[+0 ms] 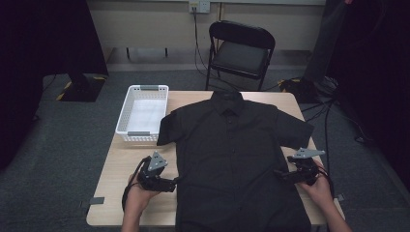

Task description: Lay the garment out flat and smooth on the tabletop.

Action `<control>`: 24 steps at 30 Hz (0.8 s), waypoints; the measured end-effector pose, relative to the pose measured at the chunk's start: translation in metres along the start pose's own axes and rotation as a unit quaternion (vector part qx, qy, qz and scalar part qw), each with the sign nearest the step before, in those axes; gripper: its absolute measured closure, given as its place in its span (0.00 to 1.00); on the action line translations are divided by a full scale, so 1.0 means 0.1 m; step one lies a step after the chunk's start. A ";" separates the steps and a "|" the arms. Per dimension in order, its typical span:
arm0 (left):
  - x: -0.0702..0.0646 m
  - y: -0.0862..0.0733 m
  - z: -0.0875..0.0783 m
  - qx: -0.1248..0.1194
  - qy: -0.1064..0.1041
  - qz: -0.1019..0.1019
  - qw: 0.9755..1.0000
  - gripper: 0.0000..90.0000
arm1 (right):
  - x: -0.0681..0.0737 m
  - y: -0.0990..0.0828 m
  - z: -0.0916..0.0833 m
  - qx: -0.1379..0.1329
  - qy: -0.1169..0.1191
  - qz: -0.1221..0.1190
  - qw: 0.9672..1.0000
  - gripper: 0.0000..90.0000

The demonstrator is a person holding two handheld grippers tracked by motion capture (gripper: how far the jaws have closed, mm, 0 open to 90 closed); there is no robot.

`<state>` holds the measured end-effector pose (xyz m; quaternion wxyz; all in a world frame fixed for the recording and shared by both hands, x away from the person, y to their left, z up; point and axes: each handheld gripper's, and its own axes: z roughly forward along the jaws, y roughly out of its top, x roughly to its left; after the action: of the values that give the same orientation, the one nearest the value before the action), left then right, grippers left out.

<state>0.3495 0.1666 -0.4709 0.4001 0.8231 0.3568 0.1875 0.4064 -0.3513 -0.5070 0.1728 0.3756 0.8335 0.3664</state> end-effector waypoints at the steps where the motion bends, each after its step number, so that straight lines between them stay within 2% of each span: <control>1: 0.01 -0.01 -0.01 0.001 0.000 -0.001 1.000 0.16 | 0.00 0.00 0.00 0.000 0.000 0.000 1.000 0.11; 5: 0.04 -0.03 -0.03 -0.001 -0.003 -0.003 1.000 0.16 | 0.00 0.00 0.00 0.000 0.000 0.000 1.000 0.11; 24: 0.16 -0.17 -0.08 0.004 0.009 -0.010 1.000 0.16 | 0.00 0.00 0.00 0.000 0.000 0.000 1.000 0.11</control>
<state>0.3484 0.1898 -0.4791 0.3956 0.8192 0.3696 0.1893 0.4064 -0.3513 -0.5070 0.1727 0.3756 0.8335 0.3665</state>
